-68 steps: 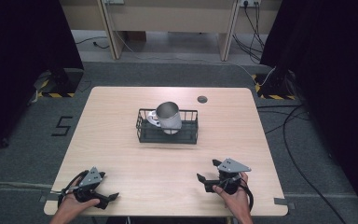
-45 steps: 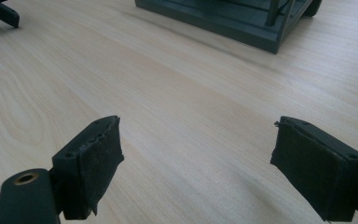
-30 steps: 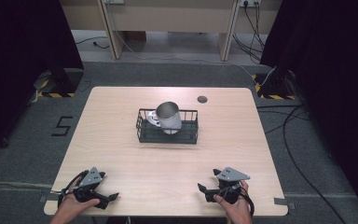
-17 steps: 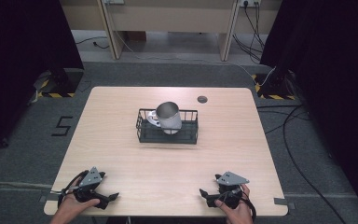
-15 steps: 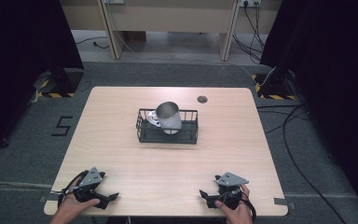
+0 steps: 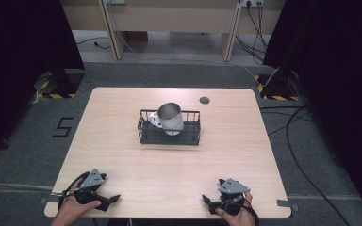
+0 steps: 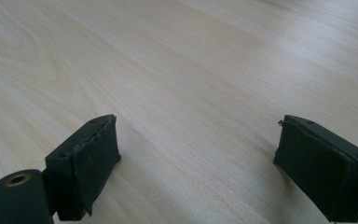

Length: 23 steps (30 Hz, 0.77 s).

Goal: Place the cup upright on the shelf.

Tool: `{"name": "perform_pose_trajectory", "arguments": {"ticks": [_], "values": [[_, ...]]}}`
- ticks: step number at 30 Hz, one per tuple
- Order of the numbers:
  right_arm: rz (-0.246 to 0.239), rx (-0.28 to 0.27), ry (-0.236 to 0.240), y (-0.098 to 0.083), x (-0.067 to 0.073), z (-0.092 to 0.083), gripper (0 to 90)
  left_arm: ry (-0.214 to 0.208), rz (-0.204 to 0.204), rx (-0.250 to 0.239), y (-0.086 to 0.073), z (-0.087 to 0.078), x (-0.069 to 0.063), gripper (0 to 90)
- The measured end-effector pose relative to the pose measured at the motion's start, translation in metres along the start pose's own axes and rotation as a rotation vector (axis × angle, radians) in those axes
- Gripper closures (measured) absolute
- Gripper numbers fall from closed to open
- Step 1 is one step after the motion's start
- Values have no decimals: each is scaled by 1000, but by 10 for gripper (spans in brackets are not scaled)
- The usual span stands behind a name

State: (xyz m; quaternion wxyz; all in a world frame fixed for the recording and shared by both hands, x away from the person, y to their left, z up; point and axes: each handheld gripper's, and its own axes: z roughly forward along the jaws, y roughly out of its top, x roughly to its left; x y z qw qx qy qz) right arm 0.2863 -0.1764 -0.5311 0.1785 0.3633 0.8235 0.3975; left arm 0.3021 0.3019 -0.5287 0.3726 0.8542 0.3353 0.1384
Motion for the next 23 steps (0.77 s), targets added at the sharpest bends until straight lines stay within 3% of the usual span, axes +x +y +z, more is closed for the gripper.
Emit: {"name": "perform_pose_trajectory", "arguments": {"ticks": [23], "values": [[-6, 0, 6, -1, 2, 1, 85, 0, 0, -1, 0, 0, 0, 0]]}}
